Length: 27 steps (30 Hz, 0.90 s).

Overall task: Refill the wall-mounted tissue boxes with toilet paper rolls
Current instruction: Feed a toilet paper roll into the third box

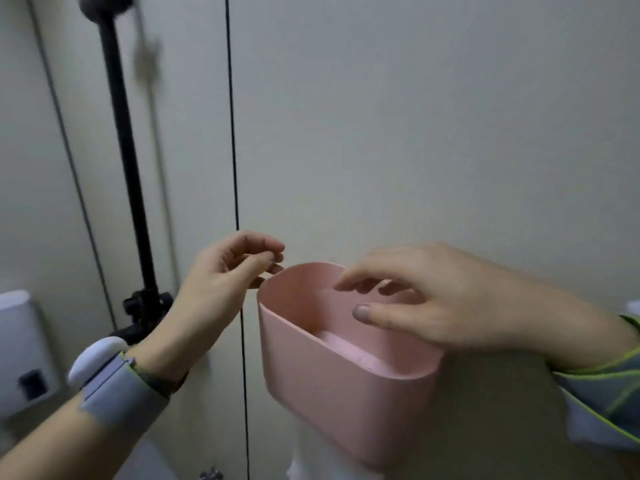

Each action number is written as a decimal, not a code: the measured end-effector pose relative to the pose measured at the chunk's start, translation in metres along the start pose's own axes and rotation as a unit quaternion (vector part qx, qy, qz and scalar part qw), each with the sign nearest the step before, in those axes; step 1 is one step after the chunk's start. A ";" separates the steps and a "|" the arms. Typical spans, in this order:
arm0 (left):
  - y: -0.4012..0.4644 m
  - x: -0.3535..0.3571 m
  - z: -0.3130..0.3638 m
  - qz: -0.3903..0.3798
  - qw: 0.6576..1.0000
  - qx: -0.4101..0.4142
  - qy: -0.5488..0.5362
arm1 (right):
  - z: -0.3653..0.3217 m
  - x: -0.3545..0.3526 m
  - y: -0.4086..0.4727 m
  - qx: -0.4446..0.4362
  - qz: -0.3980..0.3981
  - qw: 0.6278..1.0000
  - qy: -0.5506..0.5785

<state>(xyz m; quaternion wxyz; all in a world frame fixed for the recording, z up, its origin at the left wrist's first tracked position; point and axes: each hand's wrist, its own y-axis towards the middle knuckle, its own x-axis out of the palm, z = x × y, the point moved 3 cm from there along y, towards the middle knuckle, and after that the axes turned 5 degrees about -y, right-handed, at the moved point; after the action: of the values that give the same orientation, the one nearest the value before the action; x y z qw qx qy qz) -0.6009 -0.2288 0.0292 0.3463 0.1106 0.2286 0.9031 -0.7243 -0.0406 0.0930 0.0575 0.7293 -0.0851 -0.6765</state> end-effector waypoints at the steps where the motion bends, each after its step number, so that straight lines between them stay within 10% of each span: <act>1: -0.002 -0.002 0.000 0.015 1.000 0.004 0.018 | 0.002 0.004 0.005 -0.009 0.017 1.000 -0.001; 15: -0.285 -0.102 0.125 0.270 0.868 -0.005 0.417 | -0.163 0.044 -0.015 -0.254 -0.088 0.949 0.167; 27: -0.718 -0.100 0.157 0.441 0.717 -0.253 0.477 | -0.461 0.270 -0.199 -0.427 -0.322 0.817 0.218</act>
<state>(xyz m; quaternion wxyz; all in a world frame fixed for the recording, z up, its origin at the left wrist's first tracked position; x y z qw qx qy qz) -0.0578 0.2272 -0.1894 -0.2315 -0.3384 0.0517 0.9106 -0.2366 0.0851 -0.1744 0.1591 0.7458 0.4662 -0.4485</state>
